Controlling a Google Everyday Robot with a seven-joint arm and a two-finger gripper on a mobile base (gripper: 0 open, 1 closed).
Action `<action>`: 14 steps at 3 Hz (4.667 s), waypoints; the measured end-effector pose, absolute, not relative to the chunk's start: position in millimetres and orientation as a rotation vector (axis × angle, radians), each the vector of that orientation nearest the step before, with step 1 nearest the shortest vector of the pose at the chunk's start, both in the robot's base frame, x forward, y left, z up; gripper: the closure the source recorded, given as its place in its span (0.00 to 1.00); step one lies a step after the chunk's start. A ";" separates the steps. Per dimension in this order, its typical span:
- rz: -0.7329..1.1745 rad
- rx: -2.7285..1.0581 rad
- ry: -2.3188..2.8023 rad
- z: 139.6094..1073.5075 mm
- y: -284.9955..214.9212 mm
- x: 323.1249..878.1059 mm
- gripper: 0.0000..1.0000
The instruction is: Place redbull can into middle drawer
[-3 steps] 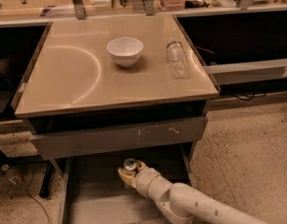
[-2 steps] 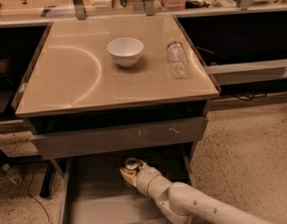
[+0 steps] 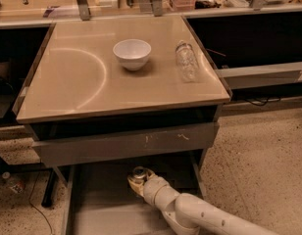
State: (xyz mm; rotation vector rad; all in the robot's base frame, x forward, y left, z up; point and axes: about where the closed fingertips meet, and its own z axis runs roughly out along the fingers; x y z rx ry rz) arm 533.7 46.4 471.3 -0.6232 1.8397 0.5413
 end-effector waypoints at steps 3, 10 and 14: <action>0.527 -0.544 1.836 450.4 44.4 542.5 1.00; 0.422 -0.468 1.861 428.0 38.5 521.6 1.00; 0.422 -0.467 1.861 427.9 38.4 521.4 0.12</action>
Offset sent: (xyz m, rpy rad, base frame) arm 0.0103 -0.0060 -0.0236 0.0487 -0.0081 -0.0724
